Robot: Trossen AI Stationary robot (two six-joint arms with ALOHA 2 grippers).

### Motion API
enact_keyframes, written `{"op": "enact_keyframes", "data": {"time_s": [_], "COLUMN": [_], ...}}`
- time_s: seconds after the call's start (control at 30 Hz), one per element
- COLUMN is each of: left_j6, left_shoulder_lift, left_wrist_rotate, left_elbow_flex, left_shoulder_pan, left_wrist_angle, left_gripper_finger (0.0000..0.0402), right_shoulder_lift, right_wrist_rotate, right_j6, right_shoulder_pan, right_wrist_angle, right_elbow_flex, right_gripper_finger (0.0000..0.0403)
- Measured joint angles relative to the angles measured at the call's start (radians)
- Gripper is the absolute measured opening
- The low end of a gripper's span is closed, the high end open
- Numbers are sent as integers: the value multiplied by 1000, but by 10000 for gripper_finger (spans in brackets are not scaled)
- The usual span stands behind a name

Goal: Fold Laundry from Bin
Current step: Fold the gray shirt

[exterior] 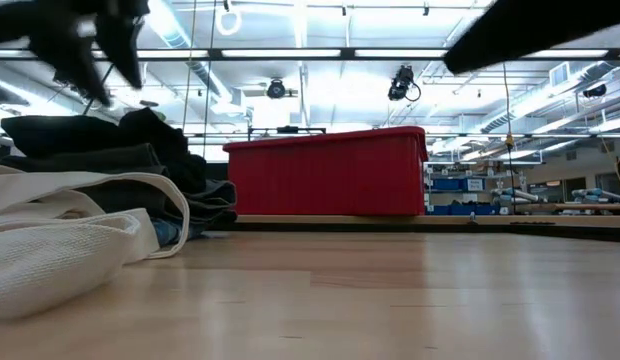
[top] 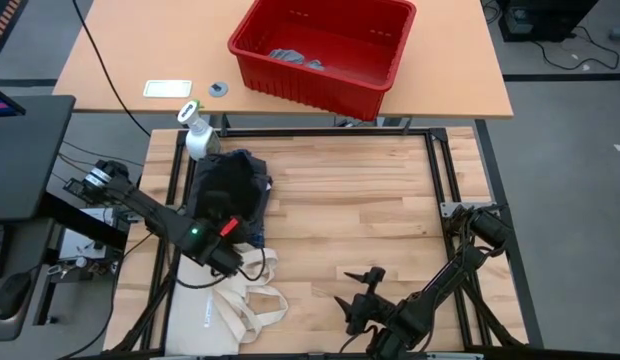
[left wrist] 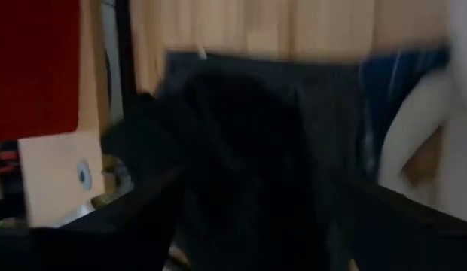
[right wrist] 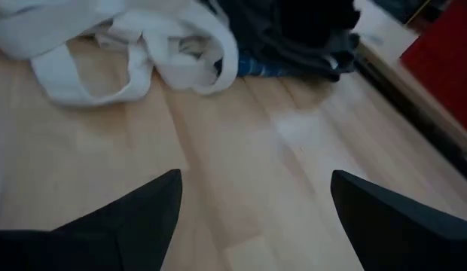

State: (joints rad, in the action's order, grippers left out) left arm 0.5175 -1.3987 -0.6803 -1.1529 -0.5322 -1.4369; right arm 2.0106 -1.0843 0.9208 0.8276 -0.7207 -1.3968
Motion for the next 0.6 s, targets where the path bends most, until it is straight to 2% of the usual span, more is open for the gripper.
{"op": "enact_keyframes", "data": {"time_s": [0.13,0.2,0.3,0.37,0.47,0.6], "left_j6": [65,26,-119,-259,-476,-729], "left_shoulder_lift": [0,9,61,112,205,316], "left_wrist_rotate": [-40,-158,-395,-454,-347,-36], "left_elbow_flex": [-93,-105,-68,-18,105,318], "left_shoulder_pan": [-20,-70,-153,-156,-84,86], "left_wrist_angle": [0,61,263,452,778,1267], "left_gripper_finger": [316,310,298,287,269,243], "right_shoulder_lift": [0,0,0,0,0,-29], "right_wrist_rotate": [-39,-38,24,66,111,122], "right_j6": [27,91,123,124,93,-37], "right_shoulder_pan": [-4,-15,-58,-100,-170,-256], "right_wrist_angle": [7,10,9,10,20,29], "right_elbow_flex": [0,0,0,0,0,0], "right_gripper_finger": [347,347,347,347,347,346]}}
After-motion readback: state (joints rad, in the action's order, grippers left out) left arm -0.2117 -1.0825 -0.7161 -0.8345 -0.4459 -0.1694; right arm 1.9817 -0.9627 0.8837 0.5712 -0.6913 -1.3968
